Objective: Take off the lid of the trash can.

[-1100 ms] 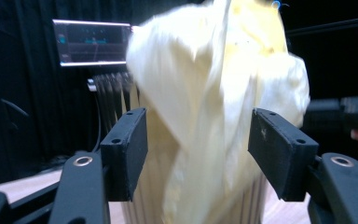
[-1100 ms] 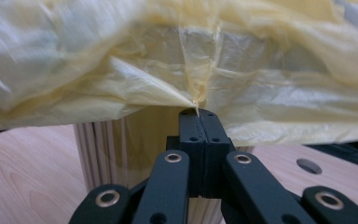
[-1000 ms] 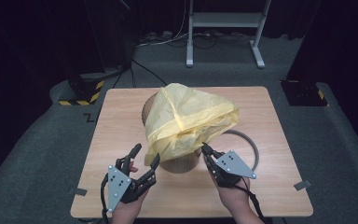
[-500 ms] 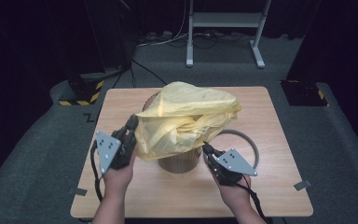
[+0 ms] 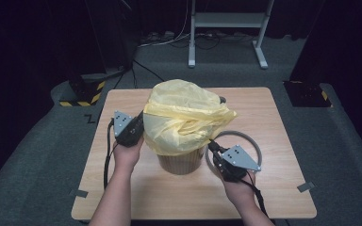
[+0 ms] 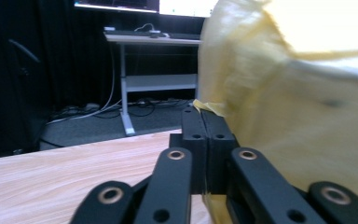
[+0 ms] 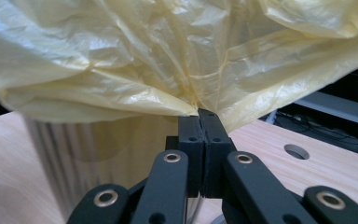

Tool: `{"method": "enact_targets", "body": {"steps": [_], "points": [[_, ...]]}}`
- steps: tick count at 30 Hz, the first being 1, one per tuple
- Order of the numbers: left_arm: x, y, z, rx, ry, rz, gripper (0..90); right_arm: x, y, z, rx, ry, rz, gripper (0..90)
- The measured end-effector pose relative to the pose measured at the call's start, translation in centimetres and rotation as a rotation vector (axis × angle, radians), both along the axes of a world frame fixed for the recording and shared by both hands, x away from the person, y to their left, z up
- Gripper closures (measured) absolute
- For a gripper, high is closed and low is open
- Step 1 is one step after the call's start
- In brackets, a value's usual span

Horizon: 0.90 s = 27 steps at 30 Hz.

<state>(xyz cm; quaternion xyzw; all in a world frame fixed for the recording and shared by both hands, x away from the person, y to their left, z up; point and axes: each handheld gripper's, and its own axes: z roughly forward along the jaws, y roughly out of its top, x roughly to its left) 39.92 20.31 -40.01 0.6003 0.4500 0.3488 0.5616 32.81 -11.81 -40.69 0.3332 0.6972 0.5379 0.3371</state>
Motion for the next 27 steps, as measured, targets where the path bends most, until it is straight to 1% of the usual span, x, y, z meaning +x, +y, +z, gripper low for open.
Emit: {"method": "enact_targets", "body": {"steps": [1, 3, 6, 7, 8, 10, 11, 13, 15, 18, 20, 22, 24, 26, 27], "points": [[-0.2, 0.1, -0.2, -0.007, -0.001, -0.009, 89.8, 0.2, -0.1, 0.0, 0.002, 0.001, -0.005, 89.0], [-1.0, -0.1, -0.5, 0.008, -0.008, -0.005, 89.8, 0.6, -0.4, 0.1, 0.0, -0.002, -0.014, 88.6], [-3.4, -1.1, -1.2, 0.012, -0.033, -0.016, 89.9, 1.1, -1.3, 0.2, 0.002, -0.007, -0.042, 87.6], [-4.1, -1.5, -1.3, 0.01, -0.04, -0.016, 89.9, 1.1, -1.6, 0.2, 0.003, -0.008, -0.051, 87.4], [-5.3, -2.3, -1.6, 0.007, -0.055, -0.022, 89.8, 1.2, -2.0, 0.2, 0.005, -0.008, -0.06, 87.4], [-7.0, -3.5, -1.8, 0.017, -0.076, -0.043, 89.8, 1.5, -3.2, 0.2, 0.013, -0.007, -0.085, 87.4], [-8.0, -4.4, -1.9, 0.022, -0.09, -0.047, 89.8, 1.6, -3.7, 0.2, 0.018, -0.006, -0.103, 87.4], [-9.2, -5.4, -2.0, 0.011, -0.099, -0.048, 89.0, 1.9, -4.9, 0.1, 0.043, 0.009, -0.114, 87.6], [-9.7, -5.8, -2.0, 0.024, -0.104, -0.032, 88.0, 2.0, -5.4, 0.0, 0.047, 0.012, -0.112, 88.1], [-10.0, -5.3, -2.0, 0.048, -0.112, -0.018, 82.4, 2.3, -5.0, -0.1, 0.056, 0.015, -0.118, 89.2], [-10.3, -4.7, -1.9, 0.047, -0.114, 0.005, 81.0, 2.7, -4.6, -0.1, 0.073, 0.022, -0.104, 89.2], [-10.6, -3.7, -2.0, 0.045, -0.117, 0.036, 78.7, 3.3, -3.4, -0.2, 0.067, 0.019, -0.086, 89.2], [-10.8, -2.8, -2.0, 0.037, -0.116, 0.053, 76.0, 3.9, -2.1, -0.1, 0.05, 0.021, -0.067, 88.6], [-11.0, -2.1, -2.1, 0.039, -0.116, 0.06, 71.5, 4.2, -1.4, 0.1, 0.036, 0.023, -0.06, 85.1], [-11.2, -1.7, -2.1, 0.038, -0.119, 0.07, 69.0, 4.2, -1.4, 0.2, 0.037, 0.02, -0.058, 82.9]]}}
